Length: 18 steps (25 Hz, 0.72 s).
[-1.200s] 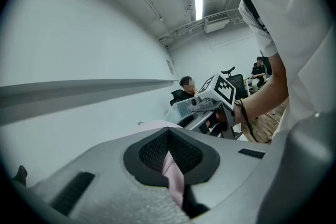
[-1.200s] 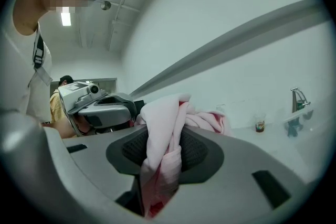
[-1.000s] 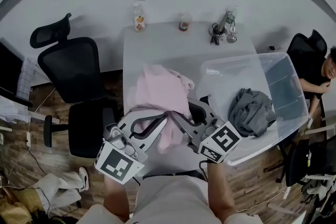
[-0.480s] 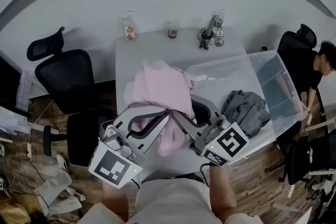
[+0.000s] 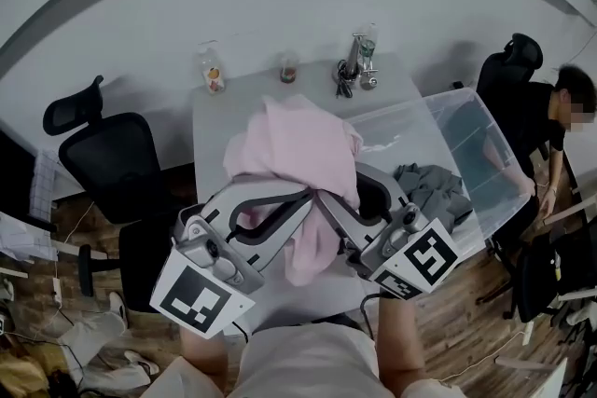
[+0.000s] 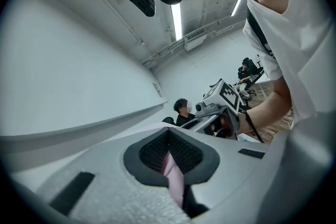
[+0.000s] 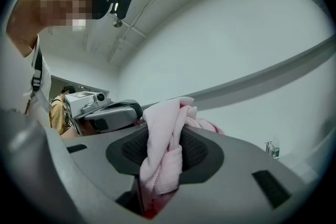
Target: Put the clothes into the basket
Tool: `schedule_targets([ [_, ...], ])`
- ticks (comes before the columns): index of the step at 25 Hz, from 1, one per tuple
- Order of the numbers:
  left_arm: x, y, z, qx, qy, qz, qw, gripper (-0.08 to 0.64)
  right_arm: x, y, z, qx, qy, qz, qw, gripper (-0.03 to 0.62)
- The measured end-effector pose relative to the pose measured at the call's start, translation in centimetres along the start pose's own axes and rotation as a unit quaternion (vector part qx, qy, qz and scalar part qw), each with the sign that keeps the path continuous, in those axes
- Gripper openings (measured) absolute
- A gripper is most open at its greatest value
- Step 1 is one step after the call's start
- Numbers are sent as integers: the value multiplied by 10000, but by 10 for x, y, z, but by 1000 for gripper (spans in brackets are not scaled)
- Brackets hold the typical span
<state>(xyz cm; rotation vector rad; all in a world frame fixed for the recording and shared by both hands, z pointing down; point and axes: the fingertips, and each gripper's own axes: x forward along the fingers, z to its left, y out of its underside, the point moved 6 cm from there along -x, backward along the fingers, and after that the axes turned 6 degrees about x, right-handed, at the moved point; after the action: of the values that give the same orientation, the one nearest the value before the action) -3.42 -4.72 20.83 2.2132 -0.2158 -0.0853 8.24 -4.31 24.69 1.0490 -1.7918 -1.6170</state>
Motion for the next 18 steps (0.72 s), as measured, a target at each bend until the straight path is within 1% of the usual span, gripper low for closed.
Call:
schedule_targets([
  [5, 15, -15, 1, 120, 106, -264, 9995, 5, -16, -18, -6, -73, 155, -220, 9996, 141],
  [11, 56, -41, -4, 358, 309, -525, 9975, 5, -54, -44, -27, -237, 420, -455, 9978, 141],
  [18, 103, -55, -14, 402, 553, -757, 9948, 5, -93, -60, -55, -316, 709, -581, 9953, 141],
])
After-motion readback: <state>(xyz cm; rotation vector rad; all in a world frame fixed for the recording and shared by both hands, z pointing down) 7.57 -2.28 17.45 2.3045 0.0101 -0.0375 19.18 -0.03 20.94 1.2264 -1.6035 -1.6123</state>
